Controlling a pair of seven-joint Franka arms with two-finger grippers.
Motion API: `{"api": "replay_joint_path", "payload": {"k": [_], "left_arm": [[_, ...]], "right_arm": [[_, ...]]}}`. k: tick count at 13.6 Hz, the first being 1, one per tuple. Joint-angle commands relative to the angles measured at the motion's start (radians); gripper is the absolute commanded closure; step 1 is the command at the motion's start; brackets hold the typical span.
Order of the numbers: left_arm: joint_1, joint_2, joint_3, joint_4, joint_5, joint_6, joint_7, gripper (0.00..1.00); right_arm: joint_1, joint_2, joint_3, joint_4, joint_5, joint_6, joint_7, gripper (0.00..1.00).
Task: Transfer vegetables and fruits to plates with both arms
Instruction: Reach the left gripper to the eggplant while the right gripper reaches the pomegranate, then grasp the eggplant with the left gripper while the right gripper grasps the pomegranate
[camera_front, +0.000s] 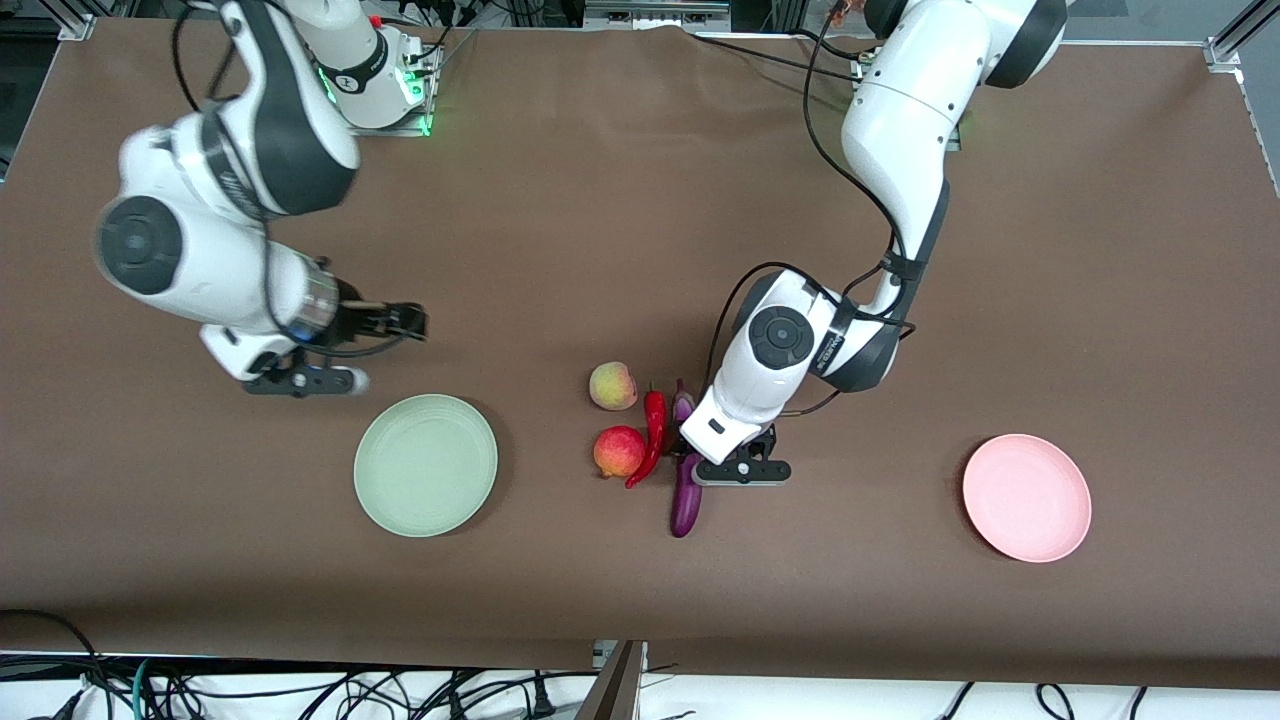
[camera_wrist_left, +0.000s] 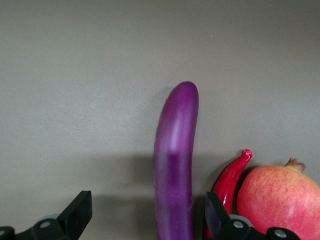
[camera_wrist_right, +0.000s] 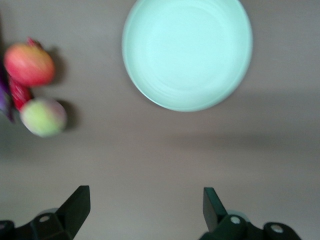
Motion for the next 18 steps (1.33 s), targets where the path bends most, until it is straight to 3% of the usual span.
{"api": "replay_joint_path", "payload": {"k": [1, 4, 6, 9, 11, 14, 16, 17, 18], "left_arm": [[-0.025, 0.045, 0.023, 0.039, 0.003, 0.032, -0.023, 0.0], [-0.028, 0.065, 0.025, 0.039, 0.005, 0.045, -0.029, 0.0], [-0.035, 0.072, 0.033, 0.037, 0.005, 0.045, -0.031, 0.09], [-0.047, 0.084, 0.04, 0.034, 0.005, 0.079, -0.071, 0.29], [-0.055, 0.088, 0.046, 0.034, 0.005, 0.082, -0.085, 0.51], [-0.055, 0.095, 0.046, 0.031, 0.003, 0.092, -0.086, 0.4], [-0.055, 0.101, 0.045, 0.026, 0.0, 0.123, -0.088, 0.39], [-0.055, 0.106, 0.046, 0.026, 0.0, 0.126, -0.088, 0.4], [-0.055, 0.108, 0.046, 0.026, 0.002, 0.132, -0.086, 0.51]], "right_arm": [[0.124, 0.111, -0.006, 0.039, 0.01, 0.169, 0.197, 0.0], [0.204, 0.288, -0.008, 0.165, 0.006, 0.38, 0.351, 0.0], [0.236, 0.401, -0.012, 0.258, 0.001, 0.472, 0.407, 0.0], [0.268, 0.487, -0.019, 0.294, -0.014, 0.608, 0.467, 0.0], [0.273, 0.52, -0.019, 0.296, -0.017, 0.674, 0.467, 0.0], [0.274, 0.593, -0.02, 0.312, -0.017, 0.789, 0.469, 0.0], [0.293, 0.624, -0.028, 0.319, -0.019, 0.829, 0.471, 0.0], [0.302, 0.629, -0.035, 0.317, -0.017, 0.837, 0.471, 0.0], [0.304, 0.633, -0.035, 0.317, -0.017, 0.837, 0.481, 0.0]]}}
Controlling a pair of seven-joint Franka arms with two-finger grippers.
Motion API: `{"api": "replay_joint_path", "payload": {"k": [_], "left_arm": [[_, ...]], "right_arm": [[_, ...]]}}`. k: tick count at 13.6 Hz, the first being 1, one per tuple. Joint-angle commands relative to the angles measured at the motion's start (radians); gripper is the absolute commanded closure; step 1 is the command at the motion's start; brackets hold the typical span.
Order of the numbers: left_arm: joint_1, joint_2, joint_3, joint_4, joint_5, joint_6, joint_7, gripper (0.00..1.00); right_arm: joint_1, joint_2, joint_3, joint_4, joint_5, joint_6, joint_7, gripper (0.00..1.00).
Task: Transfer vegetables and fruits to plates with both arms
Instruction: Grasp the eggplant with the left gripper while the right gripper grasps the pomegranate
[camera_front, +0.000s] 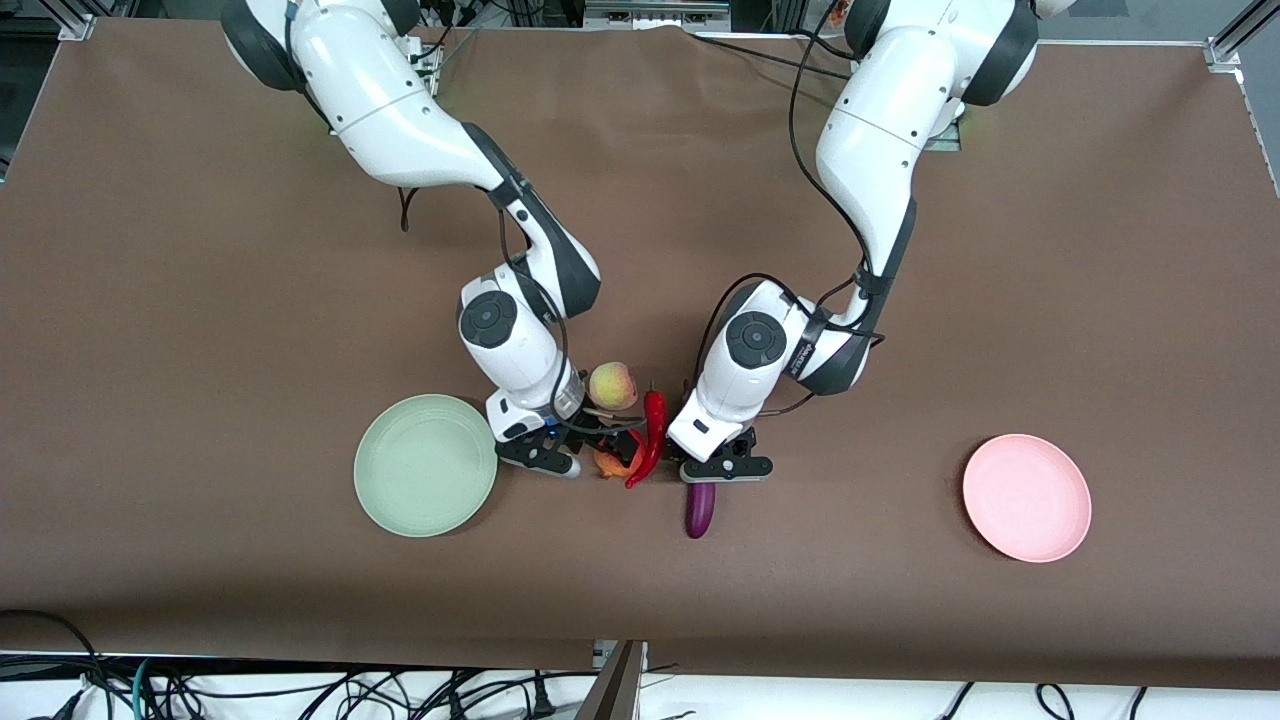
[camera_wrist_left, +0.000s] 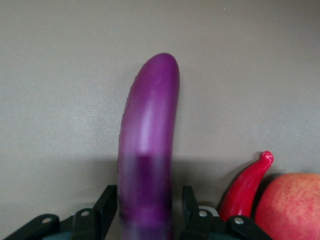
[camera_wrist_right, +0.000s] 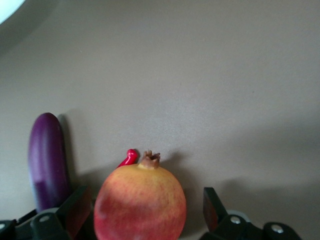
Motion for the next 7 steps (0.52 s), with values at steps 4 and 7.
{"api": "replay_joint_path", "payload": {"k": [4, 7], "left_arm": [[0.03, -0.025, 0.032, 0.026, 0.008, -0.004, 0.03, 0.91], [0.127, -0.111, 0.032, 0.024, 0.006, -0.169, 0.269, 0.91]], "right_arm": [[0.033, 0.036, -0.02, 0.041, -0.014, 0.014, 0.049, 0.26], [0.014, 0.02, -0.026, 0.043, -0.012, -0.003, 0.035, 1.0]]}}
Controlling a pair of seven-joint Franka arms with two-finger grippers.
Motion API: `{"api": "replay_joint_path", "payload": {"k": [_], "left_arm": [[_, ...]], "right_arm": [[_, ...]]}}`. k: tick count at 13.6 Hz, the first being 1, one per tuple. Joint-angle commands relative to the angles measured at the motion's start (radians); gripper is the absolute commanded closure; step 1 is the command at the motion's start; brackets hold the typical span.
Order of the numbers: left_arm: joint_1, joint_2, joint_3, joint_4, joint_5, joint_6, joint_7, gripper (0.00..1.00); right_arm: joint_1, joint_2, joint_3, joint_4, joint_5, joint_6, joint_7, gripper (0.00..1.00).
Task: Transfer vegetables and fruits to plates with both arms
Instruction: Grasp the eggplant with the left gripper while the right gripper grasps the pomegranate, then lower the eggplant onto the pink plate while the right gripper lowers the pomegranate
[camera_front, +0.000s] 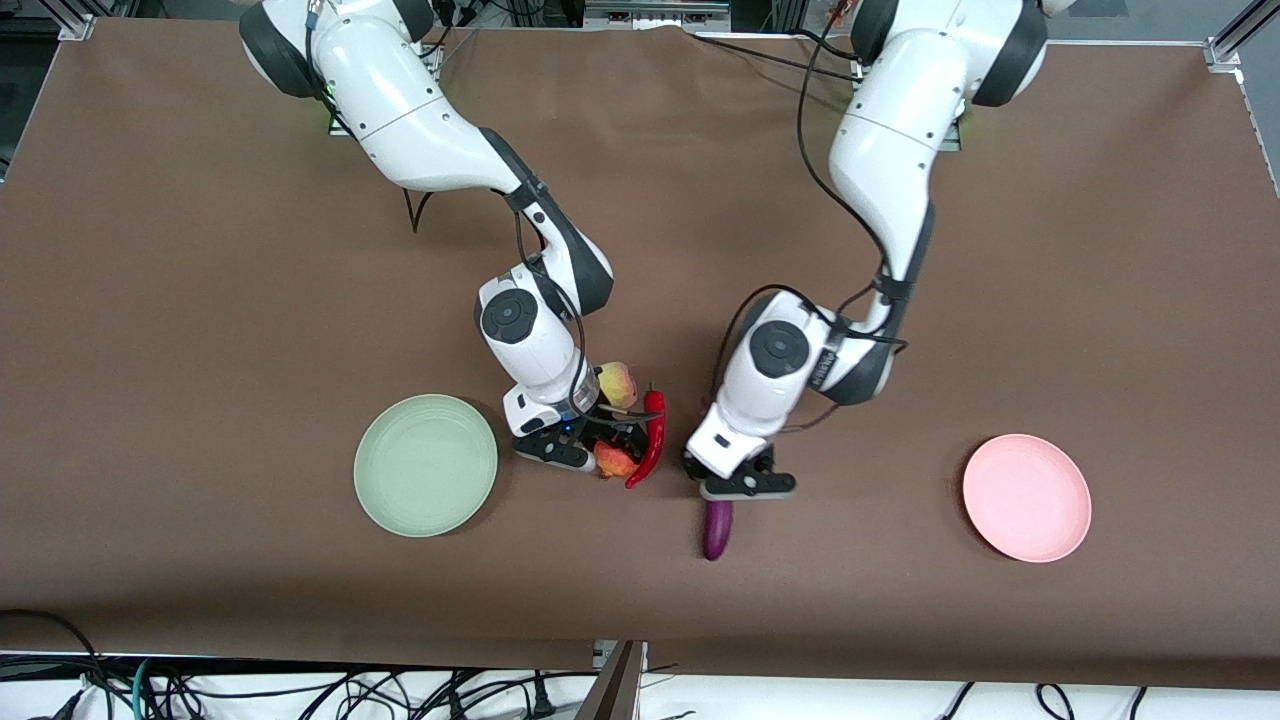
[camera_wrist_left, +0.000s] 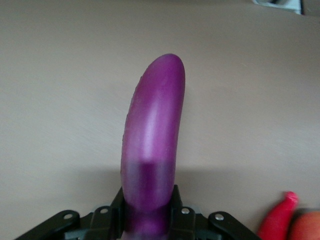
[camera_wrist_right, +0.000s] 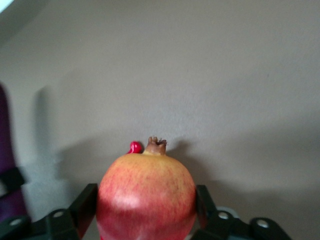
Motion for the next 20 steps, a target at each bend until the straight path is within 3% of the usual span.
{"api": "replay_joint_path", "payload": {"k": [1, 6, 10, 12, 13, 14, 15, 20], "left_arm": [[0.099, -0.105, -0.01, -0.014, 0.005, -0.183, 0.182, 0.91], [0.358, -0.184, -0.018, -0.017, -0.01, -0.43, 0.643, 0.87], [0.562, -0.201, -0.022, -0.087, -0.07, -0.426, 0.975, 0.83], [0.622, -0.189, -0.022, -0.1, -0.133, -0.392, 1.096, 0.83], [0.636, -0.179, -0.022, -0.106, -0.136, -0.363, 1.124, 0.83], [0.644, -0.178, -0.022, -0.125, -0.141, -0.329, 1.135, 0.83], [0.646, -0.178, -0.022, -0.139, -0.142, -0.299, 1.143, 0.82], [0.646, -0.15, -0.022, -0.144, -0.185, -0.246, 1.146, 0.75]], "right_arm": [[-0.023, -0.014, -0.006, 0.027, -0.012, -0.049, -0.007, 1.0], [-0.15, -0.153, 0.006, 0.072, 0.002, -0.455, -0.25, 1.0], [-0.27, -0.238, -0.003, 0.037, 0.005, -0.678, -0.546, 1.0], [-0.309, -0.24, -0.003, 0.003, 0.005, -0.672, -0.622, 1.0], [-0.309, -0.235, -0.003, 0.001, 0.002, -0.666, -0.622, 0.72], [-0.31, -0.23, -0.003, -0.002, 0.001, -0.652, -0.621, 0.24], [-0.312, -0.23, -0.003, -0.009, 0.001, -0.642, -0.622, 0.0], [-0.29, -0.241, 0.006, 0.0, 0.002, -0.66, -0.498, 0.0]]}}
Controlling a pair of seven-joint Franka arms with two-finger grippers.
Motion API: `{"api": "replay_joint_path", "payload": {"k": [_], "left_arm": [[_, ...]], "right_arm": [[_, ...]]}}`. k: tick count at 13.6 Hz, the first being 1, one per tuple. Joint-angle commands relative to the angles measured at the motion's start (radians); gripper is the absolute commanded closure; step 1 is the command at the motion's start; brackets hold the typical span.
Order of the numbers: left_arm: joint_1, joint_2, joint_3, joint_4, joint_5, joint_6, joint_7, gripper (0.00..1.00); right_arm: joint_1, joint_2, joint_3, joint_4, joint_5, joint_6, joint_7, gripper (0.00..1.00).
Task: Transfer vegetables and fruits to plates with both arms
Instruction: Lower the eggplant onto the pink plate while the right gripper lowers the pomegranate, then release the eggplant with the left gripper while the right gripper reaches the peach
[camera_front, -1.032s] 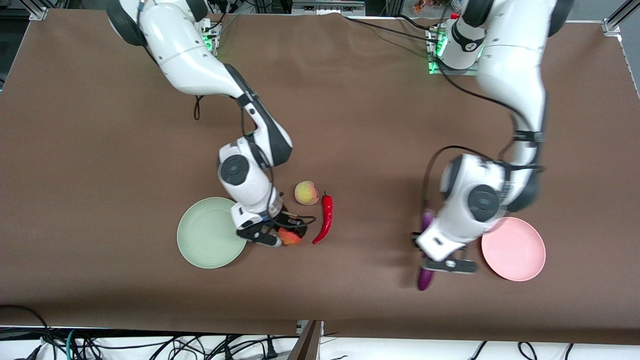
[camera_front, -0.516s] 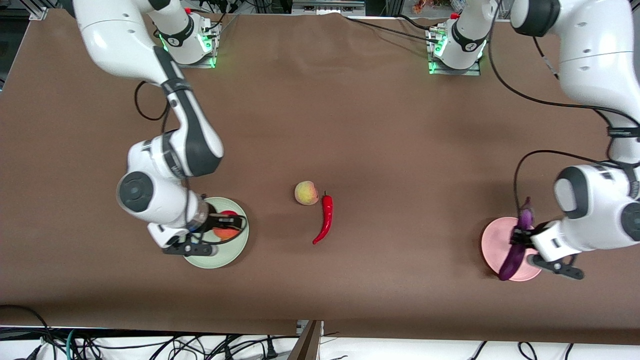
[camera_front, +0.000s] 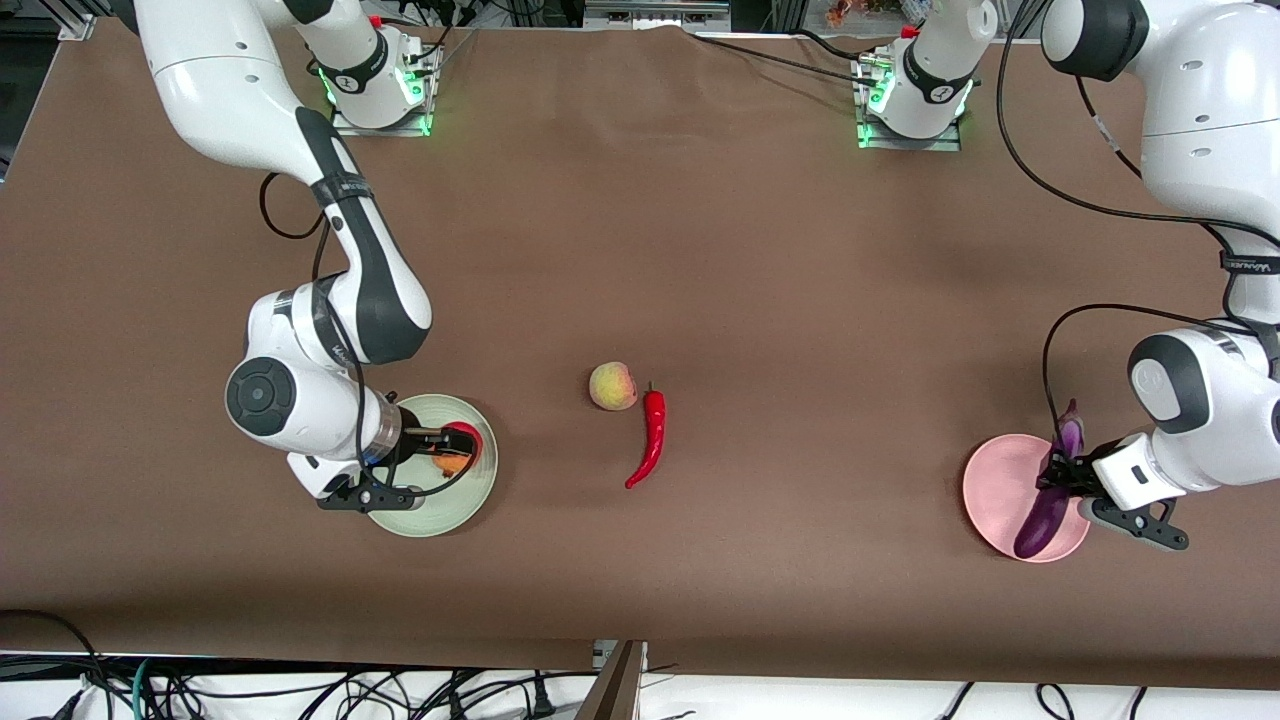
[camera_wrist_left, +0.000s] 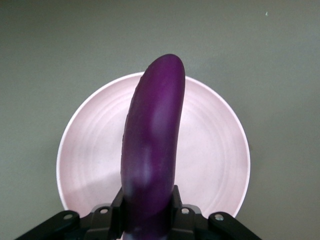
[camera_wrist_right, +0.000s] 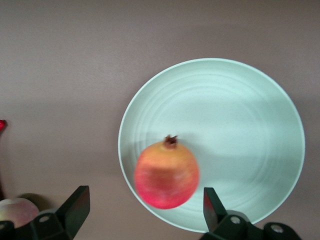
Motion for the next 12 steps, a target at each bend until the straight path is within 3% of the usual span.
{"api": "replay_joint_path", "payload": {"k": [1, 4, 6, 7, 12], "left_arm": [[0.001, 0.01, 0.001, -0.01, -0.033, 0.032, 0.032, 0.72], [-0.002, 0.017, 0.001, -0.007, -0.033, 0.032, 0.03, 0.44], [-0.011, 0.007, 0.001, 0.01, -0.031, 0.027, 0.027, 0.1], [-0.014, 0.004, 0.0, 0.013, -0.033, 0.024, 0.023, 0.0], [-0.086, 0.0, -0.038, 0.064, -0.054, -0.028, -0.141, 0.0]], "right_arm": [[0.041, -0.019, 0.014, -0.011, 0.002, -0.004, 0.155, 0.0], [0.197, -0.003, 0.01, -0.013, -0.004, 0.043, 0.483, 0.0], [0.265, 0.02, 0.01, -0.013, 0.0, 0.135, 0.678, 0.0], [0.283, 0.025, 0.01, -0.014, 0.002, 0.141, 0.755, 0.0], [0.307, 0.053, 0.01, -0.026, 0.005, 0.143, 1.046, 0.0]]}}
